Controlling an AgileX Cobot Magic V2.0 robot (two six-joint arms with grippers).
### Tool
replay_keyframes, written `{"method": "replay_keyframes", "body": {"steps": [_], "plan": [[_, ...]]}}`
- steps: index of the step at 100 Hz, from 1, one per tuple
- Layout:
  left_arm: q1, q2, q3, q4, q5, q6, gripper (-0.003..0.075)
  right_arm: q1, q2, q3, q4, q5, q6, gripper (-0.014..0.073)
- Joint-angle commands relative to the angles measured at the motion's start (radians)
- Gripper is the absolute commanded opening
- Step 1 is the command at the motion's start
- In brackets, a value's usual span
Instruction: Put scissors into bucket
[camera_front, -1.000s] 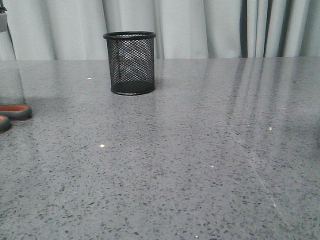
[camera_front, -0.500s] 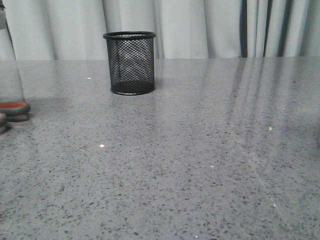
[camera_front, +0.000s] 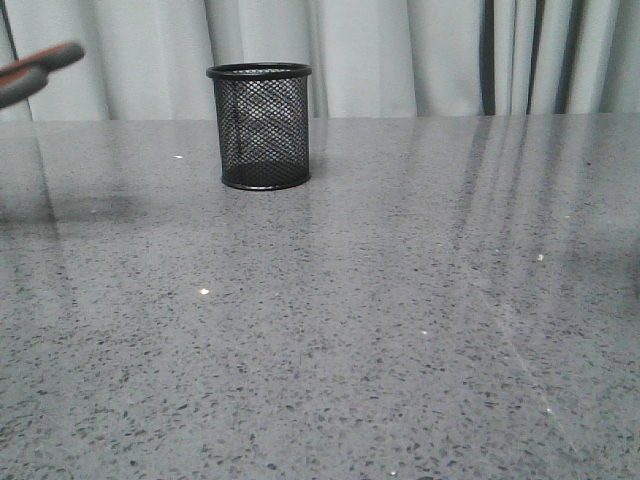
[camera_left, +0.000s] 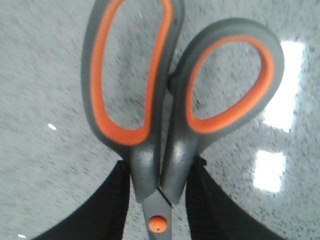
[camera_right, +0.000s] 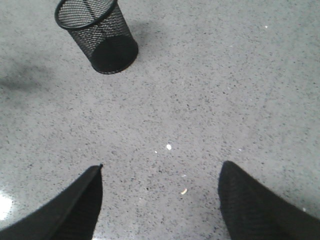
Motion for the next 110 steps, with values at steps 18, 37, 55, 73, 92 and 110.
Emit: {"method": "replay_keyframes", "body": {"steps": [18, 37, 55, 73, 92, 110], "plan": [[-0.139, -0.048, -0.186, -0.025, 0.041, -0.094, 0.0104, 0.001, -0.005, -0.037, 0.235, -0.074, -0.133, 0.0447], [-0.26, -0.048, -0.295, 0.027, 0.041, -0.169, 0.0104, 0.001, -0.005, -0.037, 0.448, -0.082, -0.237, 0.0447], [-0.385, -0.048, -0.356, 0.089, 0.041, -0.241, 0.0104, 0.001, -0.005, -0.037, 0.644, -0.082, -0.346, 0.0447], [-0.488, -0.048, -0.375, 0.134, 0.036, -0.307, 0.0104, 0.001, -0.003, -0.037, 0.8, -0.082, -0.439, 0.0447], [-0.587, -0.046, -0.375, 0.187, 0.021, -0.384, 0.0104, 0.001, 0.032, -0.047, 0.856, -0.055, -0.455, 0.0447], [-0.649, -0.046, -0.375, 0.227, -0.011, -0.434, 0.0104, 0.001, 0.094, -0.115, 0.865, 0.008, -0.454, 0.0447]]}}
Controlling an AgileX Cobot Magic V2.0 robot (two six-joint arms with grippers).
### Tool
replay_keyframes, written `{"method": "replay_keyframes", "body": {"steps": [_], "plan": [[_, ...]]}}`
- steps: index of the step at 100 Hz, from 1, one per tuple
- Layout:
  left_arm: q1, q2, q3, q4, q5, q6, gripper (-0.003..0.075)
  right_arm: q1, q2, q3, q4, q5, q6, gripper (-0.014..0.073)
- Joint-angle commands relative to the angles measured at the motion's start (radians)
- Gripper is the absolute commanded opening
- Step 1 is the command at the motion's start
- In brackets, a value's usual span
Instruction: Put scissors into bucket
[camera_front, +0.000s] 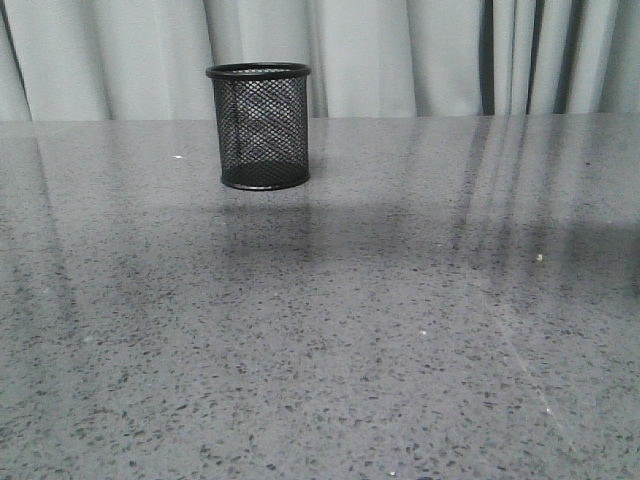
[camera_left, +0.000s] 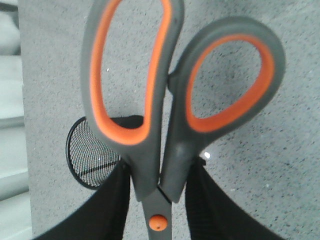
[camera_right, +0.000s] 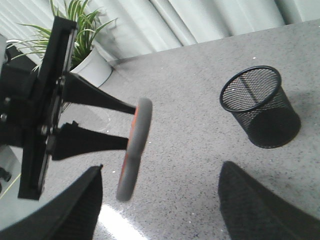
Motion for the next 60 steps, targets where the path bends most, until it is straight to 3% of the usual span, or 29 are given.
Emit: {"method": "replay_keyframes", "body": {"steps": [1, 34, 60], "plan": [[-0.032, -0.041, -0.033, 0.027, -0.041, -0.04, 0.0104, 0.001, 0.023, -0.067, 0.058, 0.019, -0.016, 0.0447], [-0.04, -0.041, -0.033, 0.051, -0.052, -0.063, 0.0104, 0.05, 0.124, -0.137, 0.074, 0.067, -0.016, 0.0447], [-0.04, -0.041, -0.033, 0.058, -0.055, -0.063, 0.0104, 0.13, 0.194, -0.157, 0.077, 0.006, -0.023, 0.0447]]}}
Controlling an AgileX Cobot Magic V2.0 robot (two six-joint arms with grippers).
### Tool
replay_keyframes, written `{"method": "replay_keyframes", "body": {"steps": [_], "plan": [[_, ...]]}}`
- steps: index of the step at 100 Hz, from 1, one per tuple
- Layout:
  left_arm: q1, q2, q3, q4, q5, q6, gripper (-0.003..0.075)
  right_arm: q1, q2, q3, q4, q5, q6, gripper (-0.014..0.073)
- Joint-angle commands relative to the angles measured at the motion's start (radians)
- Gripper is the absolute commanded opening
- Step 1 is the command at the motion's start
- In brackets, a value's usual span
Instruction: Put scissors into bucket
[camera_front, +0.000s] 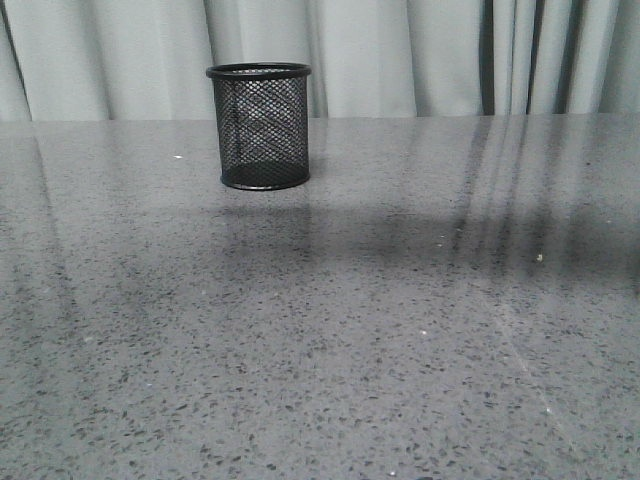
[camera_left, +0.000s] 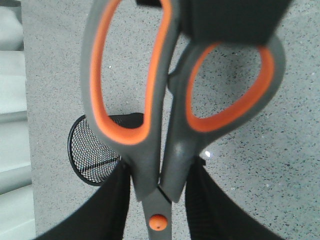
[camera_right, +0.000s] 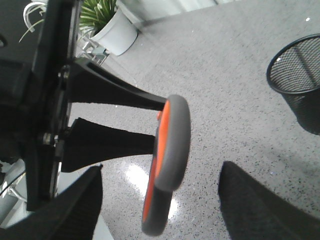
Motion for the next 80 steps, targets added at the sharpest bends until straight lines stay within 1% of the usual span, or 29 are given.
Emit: {"method": "replay_keyframes", "body": {"steps": [1, 16, 32, 40, 50, 58, 59, 71, 76, 80], "plan": [[-0.007, -0.041, -0.033, 0.001, -0.055, -0.01, 0.0104, 0.017, 0.005, -0.044, 0.056, -0.039, -0.019, 0.0447], [-0.007, -0.041, -0.033, 0.003, -0.056, -0.01, 0.0104, 0.025, 0.046, -0.072, 0.058, -0.041, -0.021, 0.0447], [-0.007, -0.041, -0.033, 0.003, -0.071, -0.01, 0.0104, 0.027, 0.081, -0.11, 0.062, -0.012, -0.026, 0.0445], [-0.007, -0.041, -0.033, 0.003, -0.073, -0.01, 0.0104, 0.027, 0.099, -0.126, 0.062, 0.011, -0.026, 0.0421], [-0.007, -0.041, -0.033, 0.003, -0.075, -0.01, 0.0104, 0.027, 0.116, -0.13, 0.064, 0.033, -0.026, 0.0337], [-0.007, -0.041, -0.033, 0.003, -0.075, -0.01, 0.0104, 0.027, 0.129, -0.13, 0.068, 0.035, -0.026, 0.0231], [-0.007, -0.041, -0.033, 0.003, -0.075, -0.01, 0.0104, 0.027, 0.131, -0.13, 0.068, 0.035, -0.026, 0.0231], [-0.007, -0.041, -0.033, 0.003, -0.075, -0.01, 0.0104, 0.027, 0.133, -0.13, 0.07, 0.033, -0.048, 0.0064], [-0.007, -0.041, -0.033, 0.003, -0.075, -0.01, 0.0109, 0.027, 0.133, -0.13, 0.071, 0.033, -0.052, -0.0018], [-0.007, -0.041, -0.033, 0.003, -0.075, -0.01, 0.0109, 0.027, 0.133, -0.13, 0.071, 0.031, -0.052, -0.0065]]}}
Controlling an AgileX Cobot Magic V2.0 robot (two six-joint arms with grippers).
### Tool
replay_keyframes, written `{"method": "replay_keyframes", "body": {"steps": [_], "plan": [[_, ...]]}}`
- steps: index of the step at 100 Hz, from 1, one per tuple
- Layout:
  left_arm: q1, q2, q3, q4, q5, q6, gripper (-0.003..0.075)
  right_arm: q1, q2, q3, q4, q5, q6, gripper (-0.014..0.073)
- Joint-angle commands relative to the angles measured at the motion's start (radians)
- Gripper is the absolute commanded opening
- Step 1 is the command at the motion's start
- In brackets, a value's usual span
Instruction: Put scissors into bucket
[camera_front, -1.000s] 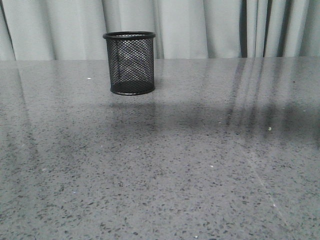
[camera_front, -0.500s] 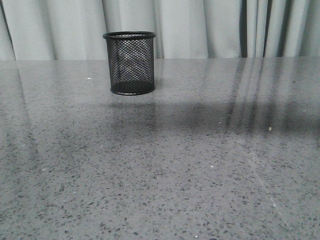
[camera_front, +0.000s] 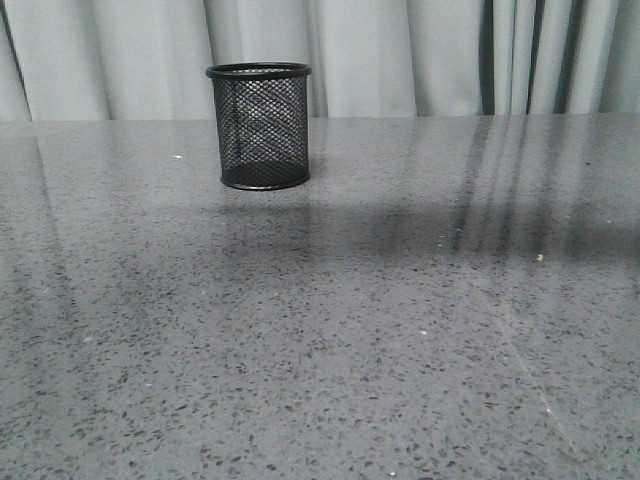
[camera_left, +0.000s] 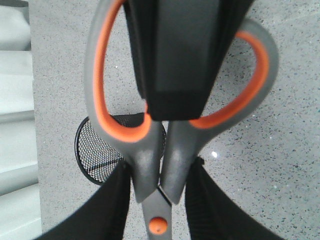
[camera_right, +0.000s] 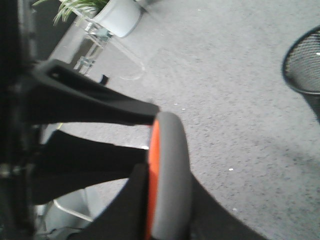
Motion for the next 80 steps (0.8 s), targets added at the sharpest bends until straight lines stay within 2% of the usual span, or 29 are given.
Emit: {"method": "replay_keyframes", "body": {"steps": [1, 9, 16, 27, 34, 44, 57, 71, 80], "plan": [[-0.007, -0.041, -0.033, -0.005, -0.058, -0.01, 0.0109, 0.0, -0.022, -0.035, 0.043, -0.011, -0.025, -0.0074], [-0.007, -0.041, -0.033, -0.009, -0.058, -0.01, 0.0132, 0.0, -0.022, -0.035, 0.043, -0.013, -0.025, -0.0072], [-0.007, -0.041, -0.033, -0.013, -0.058, -0.014, 0.0211, 0.0, -0.022, -0.035, 0.043, -0.015, -0.025, -0.0071], [-0.007, -0.041, -0.033, -0.013, -0.07, -0.062, 0.0421, 0.0, -0.022, -0.035, 0.043, -0.019, -0.025, -0.0071], [-0.007, -0.043, -0.033, -0.013, -0.079, -0.097, 0.0499, 0.0, -0.022, -0.035, 0.043, -0.021, -0.025, -0.0071], [-0.005, -0.055, -0.04, 0.003, -0.081, -0.169, 0.0495, 0.0, -0.022, -0.035, 0.043, -0.043, -0.025, -0.0071], [0.022, -0.068, -0.077, 0.069, -0.081, -0.354, 0.0474, -0.014, -0.022, -0.06, 0.002, -0.047, -0.025, -0.0067], [0.126, -0.09, -0.131, 0.07, -0.062, -0.514, 0.0474, -0.016, -0.022, -0.129, -0.105, -0.083, -0.023, -0.0043], [0.21, -0.114, -0.141, 0.062, -0.037, -0.562, 0.0474, -0.016, -0.022, -0.18, -0.204, -0.116, 0.034, -0.0043]]}}
